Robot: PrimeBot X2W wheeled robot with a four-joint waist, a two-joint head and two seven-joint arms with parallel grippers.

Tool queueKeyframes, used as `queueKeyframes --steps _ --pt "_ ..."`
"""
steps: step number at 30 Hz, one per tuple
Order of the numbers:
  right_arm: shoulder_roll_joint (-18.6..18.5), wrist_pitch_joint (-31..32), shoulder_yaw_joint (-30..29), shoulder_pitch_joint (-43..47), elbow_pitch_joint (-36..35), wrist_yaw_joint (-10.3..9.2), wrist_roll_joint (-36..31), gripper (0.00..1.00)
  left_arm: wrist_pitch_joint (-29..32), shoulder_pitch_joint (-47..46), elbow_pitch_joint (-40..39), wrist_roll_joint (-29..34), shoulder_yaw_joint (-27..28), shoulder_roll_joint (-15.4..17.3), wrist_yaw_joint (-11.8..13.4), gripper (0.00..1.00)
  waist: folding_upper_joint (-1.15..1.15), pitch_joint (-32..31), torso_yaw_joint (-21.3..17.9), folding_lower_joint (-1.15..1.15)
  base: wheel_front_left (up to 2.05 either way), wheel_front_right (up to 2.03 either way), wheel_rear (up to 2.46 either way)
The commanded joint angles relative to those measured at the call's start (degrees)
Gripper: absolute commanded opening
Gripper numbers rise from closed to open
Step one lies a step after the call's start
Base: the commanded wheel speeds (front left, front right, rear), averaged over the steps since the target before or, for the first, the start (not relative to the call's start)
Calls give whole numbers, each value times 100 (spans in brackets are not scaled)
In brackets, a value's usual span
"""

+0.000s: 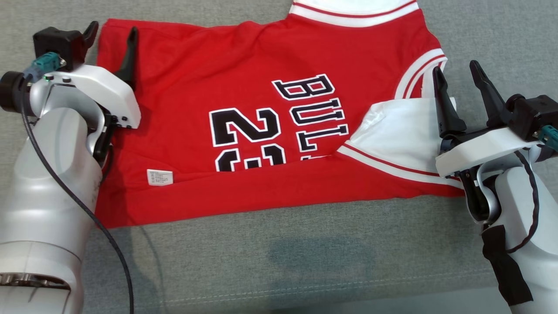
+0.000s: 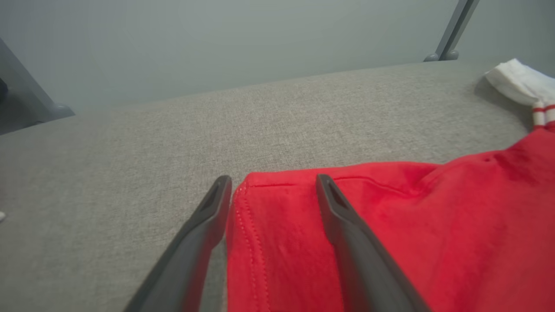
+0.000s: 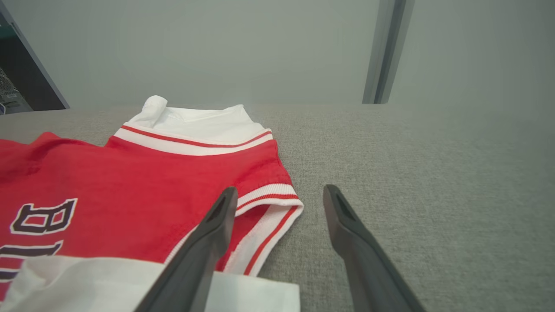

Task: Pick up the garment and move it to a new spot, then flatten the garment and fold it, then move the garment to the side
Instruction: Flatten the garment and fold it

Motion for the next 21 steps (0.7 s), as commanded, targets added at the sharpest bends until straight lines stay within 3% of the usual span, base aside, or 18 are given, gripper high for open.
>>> queueKeyframes --steps 1,9,11,12,14,16,21 --pt "25 -35 98 -1 -198 -16 56 100 -28 -239 47 -18 127 331 -15 100 0 95 -116 0 0 0 0" --pt "15 -35 75 -22 -418 -16 60 100 -31 -411 369 -48 142 341 146 100 0 211 -140 0 0 0 0" --pt "9 -35 90 -38 -429 -16 67 100 -31 -427 447 -99 159 300 135 95 0 210 -121 0 0 0 0" --pt "0 -35 99 -51 -440 -16 70 100 -32 -438 452 -107 155 285 131 76 0 211 -106 0 0 0 0" --pt "-8 -35 111 -76 -462 -16 77 100 -32 -449 447 -159 174 256 109 26 0 215 -80 0 0 0 0" --pt "-20 -35 127 -119 -488 -16 100 100 -32 -446 381 -185 175 238 89 0 0 223 -58 0 0 0 0" --pt "-133 -35 143 -389 -447 -16 306 100 -32 -403 36 -191 155 140 59 0 0 272 55 0 0 0 0"
